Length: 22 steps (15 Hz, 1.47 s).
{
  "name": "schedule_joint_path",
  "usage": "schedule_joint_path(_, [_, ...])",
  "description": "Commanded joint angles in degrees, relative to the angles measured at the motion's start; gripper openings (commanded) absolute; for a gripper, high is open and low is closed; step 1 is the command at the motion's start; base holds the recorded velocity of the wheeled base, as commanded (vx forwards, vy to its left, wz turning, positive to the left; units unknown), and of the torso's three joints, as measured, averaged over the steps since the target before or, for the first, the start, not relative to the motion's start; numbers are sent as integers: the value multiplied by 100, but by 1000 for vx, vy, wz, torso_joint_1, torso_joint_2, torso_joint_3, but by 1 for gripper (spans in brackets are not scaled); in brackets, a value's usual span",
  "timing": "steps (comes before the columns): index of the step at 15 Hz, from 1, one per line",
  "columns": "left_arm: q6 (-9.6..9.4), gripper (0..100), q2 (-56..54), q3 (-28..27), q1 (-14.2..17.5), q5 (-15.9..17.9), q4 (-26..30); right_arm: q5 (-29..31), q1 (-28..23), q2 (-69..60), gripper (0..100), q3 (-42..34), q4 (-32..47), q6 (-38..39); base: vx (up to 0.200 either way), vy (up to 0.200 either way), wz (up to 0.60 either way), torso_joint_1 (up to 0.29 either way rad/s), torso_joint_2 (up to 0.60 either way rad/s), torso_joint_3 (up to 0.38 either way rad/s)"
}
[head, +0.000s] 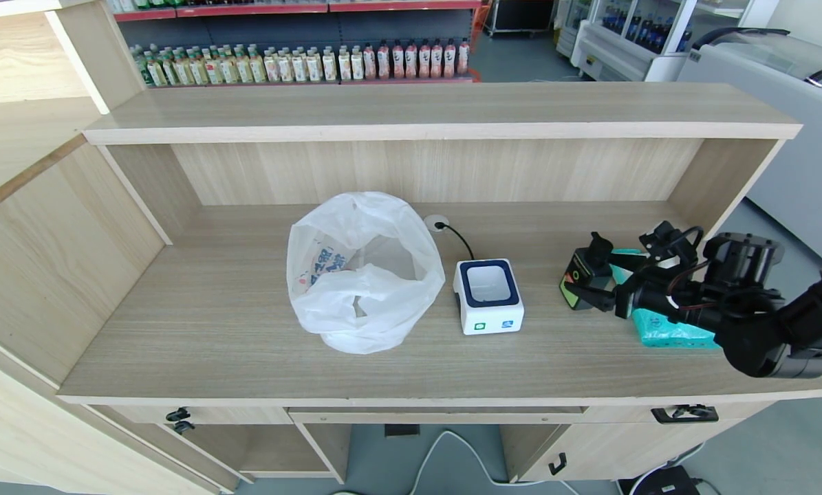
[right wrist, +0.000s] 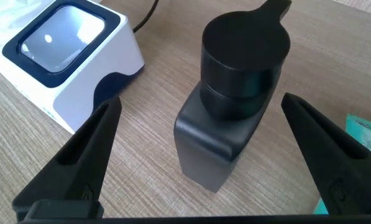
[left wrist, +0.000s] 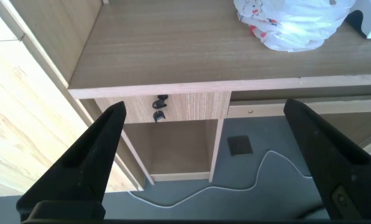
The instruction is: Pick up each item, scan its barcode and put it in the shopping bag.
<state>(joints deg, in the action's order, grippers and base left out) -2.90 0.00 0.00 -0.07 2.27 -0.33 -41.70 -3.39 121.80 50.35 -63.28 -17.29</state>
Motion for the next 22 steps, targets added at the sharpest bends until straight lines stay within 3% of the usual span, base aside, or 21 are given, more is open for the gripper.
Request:
schedule_joint_path(1, [0,100,0,0,-1,2,-2,-4,49,64,100,-25,-44,-3,0,0,0,0,0,0])
schedule_joint_path(19, [0,100,0,0,-1,2,-2,-13,119,274,100,19,-272,-3,0,0,0,0,0,0])
schedule_joint_path(20, [0,100,0,0,-1,2,-2,-13,128,274,0,10,-281,-3,0,0,0,0,0,0])
schedule_joint_path(22, [0,100,0,0,-1,2,-2,-13,119,274,0,19,-281,-3,0,0,0,0,0,0])
